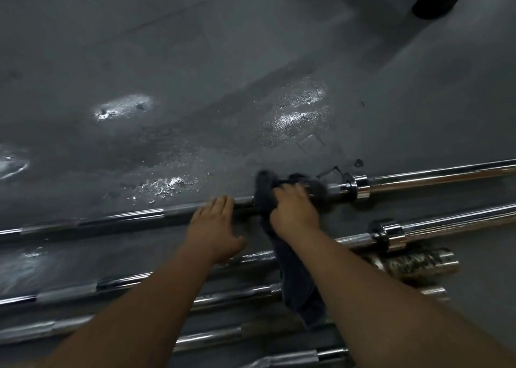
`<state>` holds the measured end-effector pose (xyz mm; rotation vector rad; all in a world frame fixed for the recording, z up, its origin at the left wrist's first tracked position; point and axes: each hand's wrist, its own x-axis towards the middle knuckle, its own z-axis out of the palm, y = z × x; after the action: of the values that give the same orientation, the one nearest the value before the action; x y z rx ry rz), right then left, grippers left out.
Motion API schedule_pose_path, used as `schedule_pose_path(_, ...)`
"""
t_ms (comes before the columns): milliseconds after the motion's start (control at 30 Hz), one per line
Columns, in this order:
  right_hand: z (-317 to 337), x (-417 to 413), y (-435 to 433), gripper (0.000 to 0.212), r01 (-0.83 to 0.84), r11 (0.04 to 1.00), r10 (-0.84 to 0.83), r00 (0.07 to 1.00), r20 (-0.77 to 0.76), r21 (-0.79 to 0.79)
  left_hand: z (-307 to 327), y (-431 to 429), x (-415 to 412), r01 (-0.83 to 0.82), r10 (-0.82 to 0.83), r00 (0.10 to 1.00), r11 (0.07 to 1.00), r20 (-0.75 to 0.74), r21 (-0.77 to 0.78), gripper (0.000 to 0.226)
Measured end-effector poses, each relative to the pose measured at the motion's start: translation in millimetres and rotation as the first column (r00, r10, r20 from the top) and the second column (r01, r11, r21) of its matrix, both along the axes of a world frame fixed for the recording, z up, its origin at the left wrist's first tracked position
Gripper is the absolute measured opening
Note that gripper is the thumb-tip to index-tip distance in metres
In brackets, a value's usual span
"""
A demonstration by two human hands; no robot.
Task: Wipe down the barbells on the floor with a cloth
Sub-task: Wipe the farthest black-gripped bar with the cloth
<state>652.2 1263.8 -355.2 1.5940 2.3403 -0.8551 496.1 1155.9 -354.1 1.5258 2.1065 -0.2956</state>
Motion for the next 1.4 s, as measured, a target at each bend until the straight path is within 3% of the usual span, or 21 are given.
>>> schedule_pose_path(67, 6.8, -10.1, -14.0, 0.051, -0.07, 0.994, 0.067, 0.997, -0.03, -0.082, 12.5, -10.6, 1.2, 0.009, -0.008, 0.999, 0.999, 0.032, -0.048, 0.1)
schedule_pose_path(233, 10.8, -30.0, -49.3, 0.054, 0.114, 0.993, -0.109, 0.988, 0.113, -0.037, 38.4, -57.1, -1.6, -0.082, 0.088, 0.996, 0.985, 0.03, -0.152, 0.097)
schedule_pose_path(400, 20.2, -64.3, -45.6, 0.054, 0.263, 0.952, -0.239, 0.958, 0.157, -0.154, 68.5, -97.2, -13.9, -0.215, 0.209, 0.977, 0.957, -0.047, -0.193, 0.095)
schedule_pose_path(533, 18.9, -67.0, -36.1, 0.049, 0.261, 0.951, -0.238, 0.96, 0.15, -0.164, 70.1, -100.1, -29.8, -0.273, 0.268, 0.962, 0.953, -0.055, -0.134, 0.089)
schedule_pose_path(667, 2.0, -43.2, -42.6, 0.06, 0.072, 0.997, -0.068, 0.983, 0.173, -0.021, 38.5, -88.9, -45.2, -0.235, 0.233, 0.972, 0.968, -0.03, -0.087, 0.094)
schedule_pose_path(800, -12.9, -31.0, -53.1, 0.067, -0.027, 0.992, 0.001, 0.979, 0.206, 0.121, -7.9, -86.4, -64.7, -0.152, 0.155, 0.984, 0.988, -0.086, 0.036, 0.091)
schedule_pose_path(900, -20.7, -40.3, -41.1, 0.062, 0.069, 0.979, -0.1, 0.983, 0.157, 0.193, -34.9, -88.5, -82.2, -0.084, 0.103, 0.991, 0.974, -0.082, 0.209, 0.09)
schedule_pose_path(1000, -22.6, -84.9, -52.9, 0.052, 0.224, 0.942, -0.251, 0.965, 0.079, 0.251, -56.1, -79.3, -97.6, -0.026, 0.057, 0.993, 0.962, -0.107, 0.273, 0.088)
schedule_pose_path(1133, -29.6, -146.9, -73.0, 0.053, -0.009, 0.953, 0.015, 1.0, -0.017, 0.304, -61.8, -43.0, -129.2, 0.044, -0.007, 0.994, 0.937, -0.105, 0.346, 0.081)
schedule_pose_path(1233, -26.6, -126.9, -31.9, 0.056, -0.189, 0.926, 0.189, 0.981, 0.031, 0.326, -58.3, -24.4, -160.0, 0.119, -0.097, 0.992, 0.926, -0.079, 0.359, 0.079)
schedule_pose_path(1267, -27.1, -111.8, -18.9, 0.054, -0.136, 0.929, 0.134, 0.991, 0.029, 0.345, -58.2, -23.2, -171.2, 0.118, -0.095, 0.993, 0.913, -0.076, 0.391, 0.078)
schedule_pose_path(1333, -31.1, -89.5, -6.1, 0.051, 0.129, 0.904, -0.121, 0.992, -0.046, 0.408, -62.1, -27.2, -187.8, 0.132, -0.084, 0.989, 0.879, -0.124, 0.458, 0.073)
schedule_pose_path(1400, -37.6, -114.2, -15.5, 0.049, 0.281, 0.869, -0.289, 0.956, -0.043, 0.407, -67.6, -31.8, -193.4, 0.144, -0.069, 0.983, 0.867, -0.171, 0.477, 0.062)
